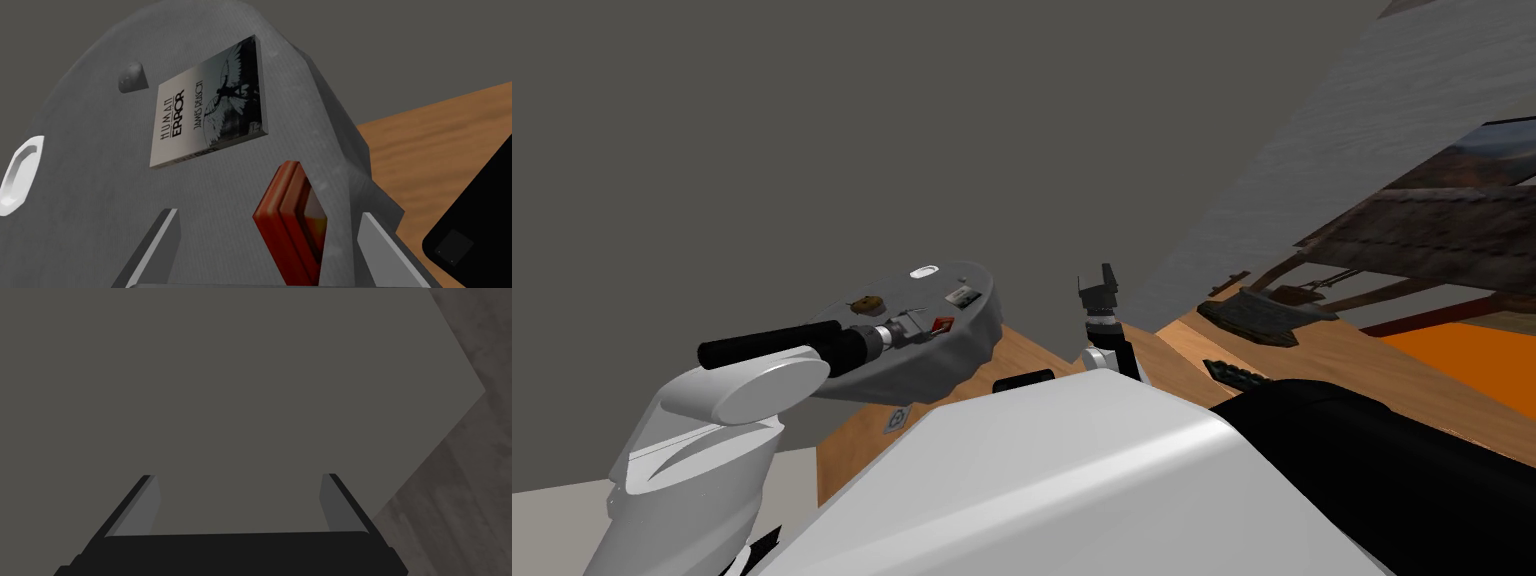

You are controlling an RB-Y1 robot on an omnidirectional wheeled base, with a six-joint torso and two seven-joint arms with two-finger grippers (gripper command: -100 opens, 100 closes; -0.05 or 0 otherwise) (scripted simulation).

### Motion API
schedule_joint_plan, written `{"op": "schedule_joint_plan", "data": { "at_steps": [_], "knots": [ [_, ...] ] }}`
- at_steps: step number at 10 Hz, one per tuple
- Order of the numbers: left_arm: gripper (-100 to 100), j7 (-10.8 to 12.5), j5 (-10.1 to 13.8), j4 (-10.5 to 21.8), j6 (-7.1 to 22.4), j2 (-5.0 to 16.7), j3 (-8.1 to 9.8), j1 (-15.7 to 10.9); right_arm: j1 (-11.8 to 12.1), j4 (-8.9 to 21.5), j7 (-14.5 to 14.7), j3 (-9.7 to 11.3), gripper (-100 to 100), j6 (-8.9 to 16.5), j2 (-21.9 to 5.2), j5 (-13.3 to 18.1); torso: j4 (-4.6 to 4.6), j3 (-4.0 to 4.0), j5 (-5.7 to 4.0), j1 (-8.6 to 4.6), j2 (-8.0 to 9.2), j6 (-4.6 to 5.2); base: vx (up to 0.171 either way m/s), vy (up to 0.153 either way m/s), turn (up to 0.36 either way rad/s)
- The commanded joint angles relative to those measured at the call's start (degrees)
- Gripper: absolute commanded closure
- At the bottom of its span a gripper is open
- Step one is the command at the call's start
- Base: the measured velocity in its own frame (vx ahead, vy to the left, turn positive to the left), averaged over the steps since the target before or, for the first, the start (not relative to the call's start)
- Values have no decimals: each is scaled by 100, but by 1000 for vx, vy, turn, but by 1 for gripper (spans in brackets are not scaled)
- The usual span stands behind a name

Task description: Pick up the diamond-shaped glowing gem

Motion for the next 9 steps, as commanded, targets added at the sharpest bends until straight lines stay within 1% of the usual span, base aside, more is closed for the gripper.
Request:
{"op": "schedule_joint_plan", "data": {
  "at_steps": [1,3,4,5,6,9],
  "knots": [
    [-100,8,104,74,236,37,-27,45,0,0,0,0,0,0,0,0,0,0,0,0,0,0,52,33,2],
    [-100,11,165,125,408,46,-115,144,0,0,0,0,0,0,0,0,-1,-1,1,6,-2,0,39,39,-8],
    [-100,-34,101,129,306,0,-124,149,0,0,0,0,0,0,0,0,0,1,1,3,3,0,11,13,-3],
    [0,-45,99,135,314,-4,-134,158,0,0,0,0,0,0,0,0,2,5,-1,-4,10,1,0,0,0],
    [-100,-230,148,15,236,-93,-195,333,-1,0,0,0,0,0,0,0,3,8,-2,-9,14,1,100,-6,224],
    [-100,-510,221,-163,120,-228,-288,597,2,0,0,0,0,0,0,0,-10,-25,-6,-28,-44,-1,161,-42,193]
  ]
}}
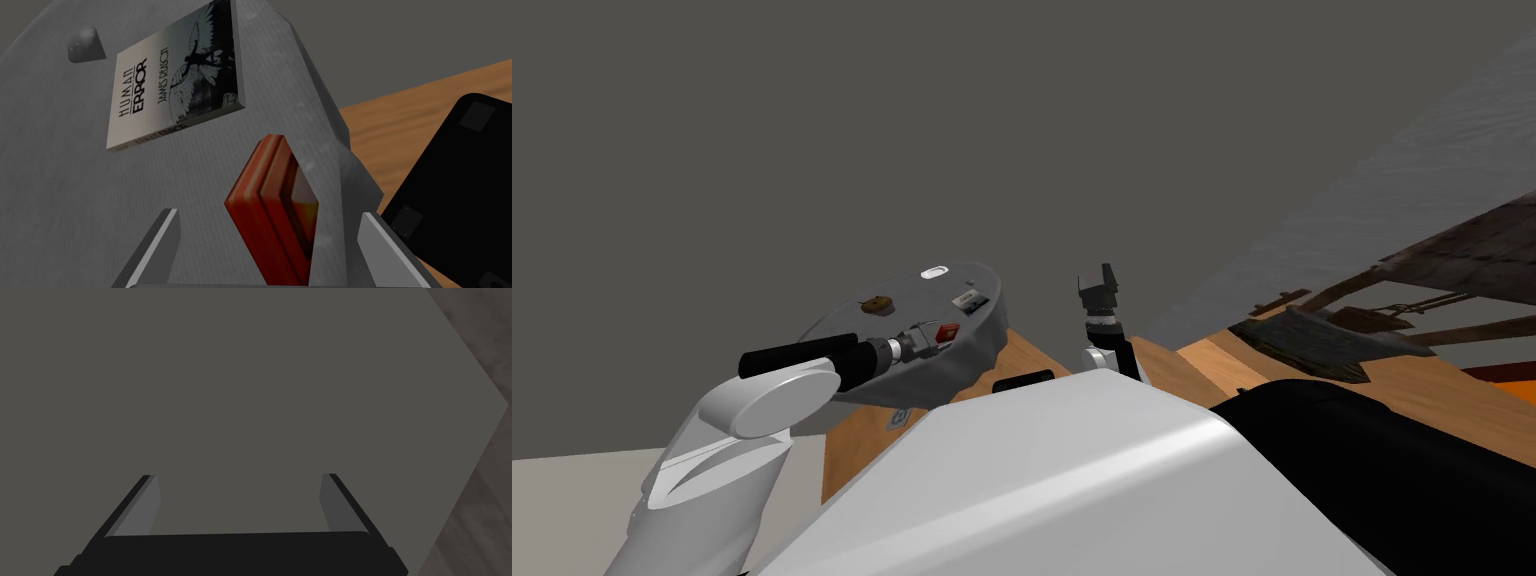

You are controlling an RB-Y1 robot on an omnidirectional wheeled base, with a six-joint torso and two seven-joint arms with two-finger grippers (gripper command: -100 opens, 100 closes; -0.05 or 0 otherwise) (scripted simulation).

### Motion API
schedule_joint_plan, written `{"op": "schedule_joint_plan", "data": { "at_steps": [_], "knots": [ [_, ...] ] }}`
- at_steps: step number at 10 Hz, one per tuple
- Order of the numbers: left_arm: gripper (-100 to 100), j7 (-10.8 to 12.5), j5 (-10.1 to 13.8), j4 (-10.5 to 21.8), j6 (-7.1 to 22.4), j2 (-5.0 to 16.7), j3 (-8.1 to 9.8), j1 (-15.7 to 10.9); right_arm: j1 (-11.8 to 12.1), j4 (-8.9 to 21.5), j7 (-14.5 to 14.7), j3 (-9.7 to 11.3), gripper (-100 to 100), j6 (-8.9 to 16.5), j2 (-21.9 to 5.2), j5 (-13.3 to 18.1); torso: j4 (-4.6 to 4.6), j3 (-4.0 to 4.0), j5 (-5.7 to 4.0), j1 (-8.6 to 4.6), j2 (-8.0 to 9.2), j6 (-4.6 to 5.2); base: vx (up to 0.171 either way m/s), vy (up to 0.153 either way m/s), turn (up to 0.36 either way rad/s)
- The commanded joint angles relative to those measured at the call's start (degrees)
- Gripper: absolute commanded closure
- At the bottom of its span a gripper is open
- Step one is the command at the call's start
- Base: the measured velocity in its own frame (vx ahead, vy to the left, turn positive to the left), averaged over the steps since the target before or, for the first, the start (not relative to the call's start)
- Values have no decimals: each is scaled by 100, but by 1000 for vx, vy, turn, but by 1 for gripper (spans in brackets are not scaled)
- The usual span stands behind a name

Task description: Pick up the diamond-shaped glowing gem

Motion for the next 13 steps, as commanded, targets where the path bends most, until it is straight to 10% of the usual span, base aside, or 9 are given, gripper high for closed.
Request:
{"op": "schedule_joint_plan", "data": {
  "at_steps": [1,2,6,7,8,12,13],
  "knots": [
    [-100,0,0,0,0,0,0,0,0,0,0,0,0,0,0,0,0,0,0,0,0,0,56,-25,31],
    [100,-20,3,-8,-7,-4,-3,8,-1,0,0,0,0,0,0,0,4,13,1,9,23,3,11,-6,-4],
    [100,-12,7,-5,-4,-7,-6,9,-2,1,0,0,0,0,0,0,14,32,2,19,54,3,0,0,0],
    [0,-13,6,-5,-4,-6,-5,9,-2,1,0,0,0,0,0,0,14,33,3,20,55,2,0,0,0],
    [100,113,-22,78,50,62,53,-112,-2,1,0,0,0,0,0,0,14,33,3,20,56,2,-102,20,-224],
    [100,303,-44,218,139,178,161,-306,-4,1,0,0,0,1,-1,0,30,72,5,38,121,0,-134,41,-151],
    [0,326,-45,223,153,185,165,-314,-3,1,0,0,0,1,-1,0,27,60,5,33,98,-4,-12,4,6]
  ]
}}
